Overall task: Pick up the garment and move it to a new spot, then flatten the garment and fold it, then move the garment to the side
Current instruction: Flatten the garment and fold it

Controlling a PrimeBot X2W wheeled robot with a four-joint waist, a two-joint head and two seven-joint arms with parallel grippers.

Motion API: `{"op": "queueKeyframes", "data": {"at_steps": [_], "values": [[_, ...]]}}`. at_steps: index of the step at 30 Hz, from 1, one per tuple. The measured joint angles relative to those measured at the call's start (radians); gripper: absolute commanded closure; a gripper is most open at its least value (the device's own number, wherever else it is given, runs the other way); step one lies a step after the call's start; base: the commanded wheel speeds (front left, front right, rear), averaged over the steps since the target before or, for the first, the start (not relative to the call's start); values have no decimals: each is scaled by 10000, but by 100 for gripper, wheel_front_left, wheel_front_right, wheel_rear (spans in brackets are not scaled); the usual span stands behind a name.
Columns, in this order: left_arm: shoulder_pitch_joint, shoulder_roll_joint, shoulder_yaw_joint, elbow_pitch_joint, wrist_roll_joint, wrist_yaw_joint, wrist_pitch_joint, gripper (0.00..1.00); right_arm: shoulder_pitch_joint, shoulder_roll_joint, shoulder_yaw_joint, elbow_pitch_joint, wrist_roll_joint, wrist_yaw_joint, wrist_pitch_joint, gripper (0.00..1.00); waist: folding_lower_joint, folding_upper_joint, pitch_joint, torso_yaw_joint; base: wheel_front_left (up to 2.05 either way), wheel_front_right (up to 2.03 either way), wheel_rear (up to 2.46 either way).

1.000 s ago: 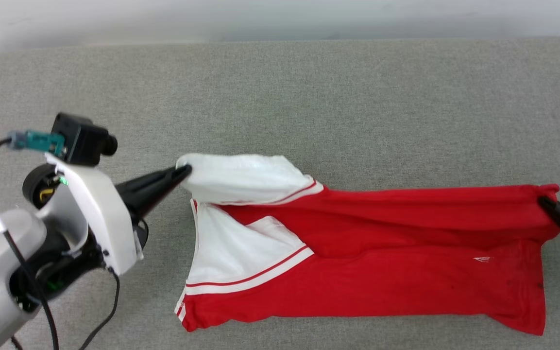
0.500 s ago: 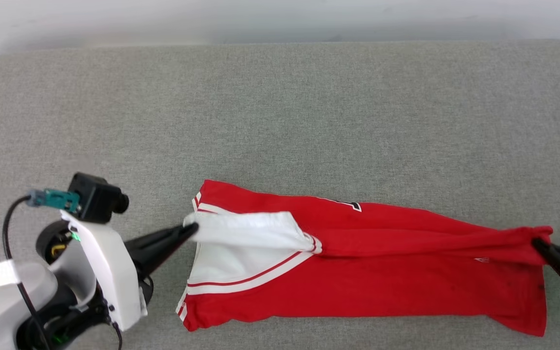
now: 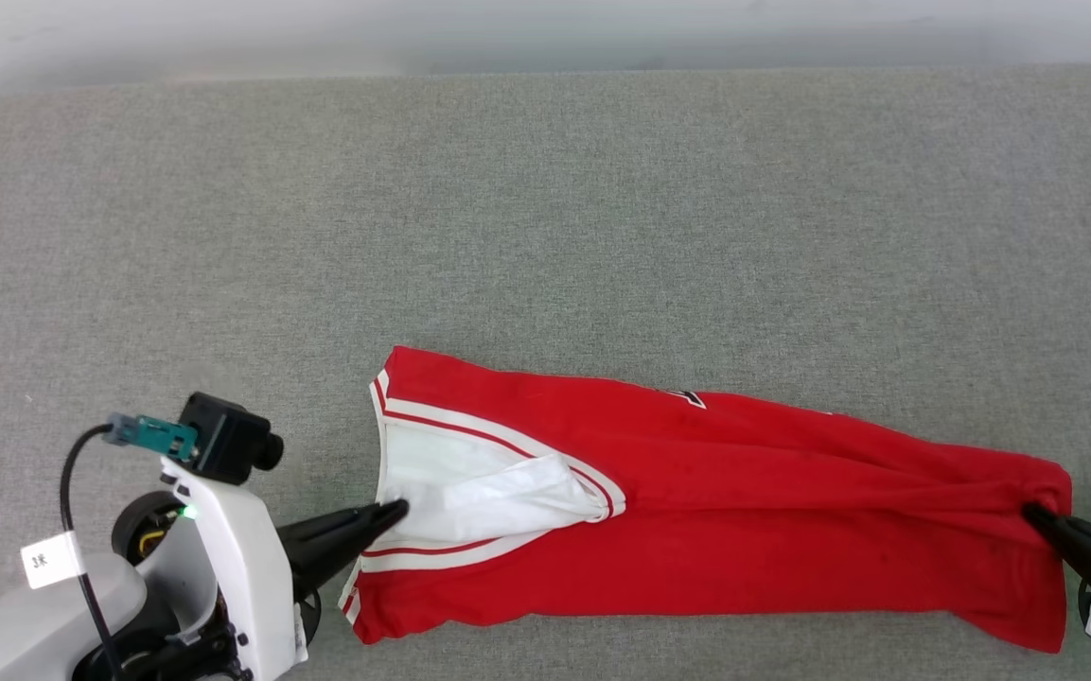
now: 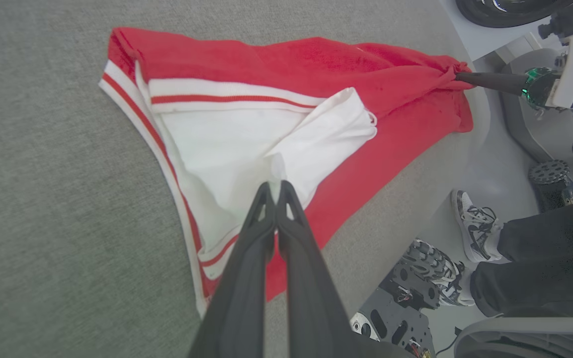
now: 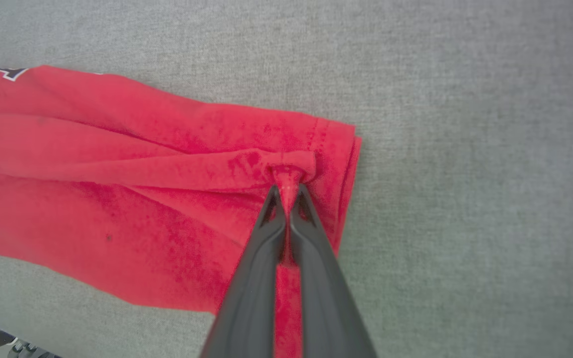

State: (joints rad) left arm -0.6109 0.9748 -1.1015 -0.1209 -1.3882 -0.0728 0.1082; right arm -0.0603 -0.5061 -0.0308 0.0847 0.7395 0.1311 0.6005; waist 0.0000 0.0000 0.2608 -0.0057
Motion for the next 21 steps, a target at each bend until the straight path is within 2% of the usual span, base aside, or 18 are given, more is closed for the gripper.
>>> {"op": "queueKeyframes", "data": {"at_steps": [3, 4, 5, 7, 8, 9, 10, 11, 12, 13, 18, 21], "values": [[105, -102, -59, 107, -113, -67, 29, 100, 4, 4, 27, 123, 69, 0, 42, 77, 0, 0, 4, -5, 0, 0, 0], [134, -104, -111, 136, -217, -69, 109, 97, 3, 2, 27, 161, 73, 2, 44, 72, 0, 0, 5, -12, 0, 0, 0], [166, -102, -163, 159, -222, -94, 136, 83, 5, 0, 40, 217, 77, 2, 84, 68, 0, 0, 4, -13, 0, 0, 0], [194, -151, -127, 234, -270, -127, 54, 66, 4, 4, 48, 238, 119, 0, 71, 58, 0, 0, 11, -16, 0, 0, 0], [213, -173, -104, 261, -328, -144, 19, 54, 1, 23, 33, 265, 197, 0, 77, 53, 0, 0, 10, -21, 0, 0, 0], [226, -192, -96, 278, -309, -150, -40, 16, 1, 44, 33, 303, 265, 0, 136, 51, 1, 0, 4, -25, 0, 0, 0], [237, -205, -59, 286, -301, -151, -132, 0, 2, 63, 33, 322, 272, 0, 161, 37, 1, 0, -7, -27, 0, 0, 0], [245, -221, 23, 284, -368, -150, -205, 0, 1, 92, -19, 326, 307, 0, 161, 13, 1, 0, -24, -28, 0, 0, 0], [275, -230, 111, 276, -558, -132, -257, 0, -1, 109, -50, 313, 382, 0, 186, 4, 1, 0, -43, -30, 0, 0, 0], [290, -219, 186, 232, -644, -119, -355, 0, 0, 130, -77, 278, 470, 0, 263, 0, 1, 0, -66, -32, 0, 0, 0], [293, 98, 1068, -128, -1091, 188, -1438, 0, 3, 213, -401, -247, 738, 0, 395, 0, 0, 0, -186, -34, 0, 0, 0], [297, 326, 1528, -203, -817, 637, -2406, 0, 161, 366, -884, -543, 917, 0, 541, 0, 1, 0, -265, 12, 0, 0, 0]]}}
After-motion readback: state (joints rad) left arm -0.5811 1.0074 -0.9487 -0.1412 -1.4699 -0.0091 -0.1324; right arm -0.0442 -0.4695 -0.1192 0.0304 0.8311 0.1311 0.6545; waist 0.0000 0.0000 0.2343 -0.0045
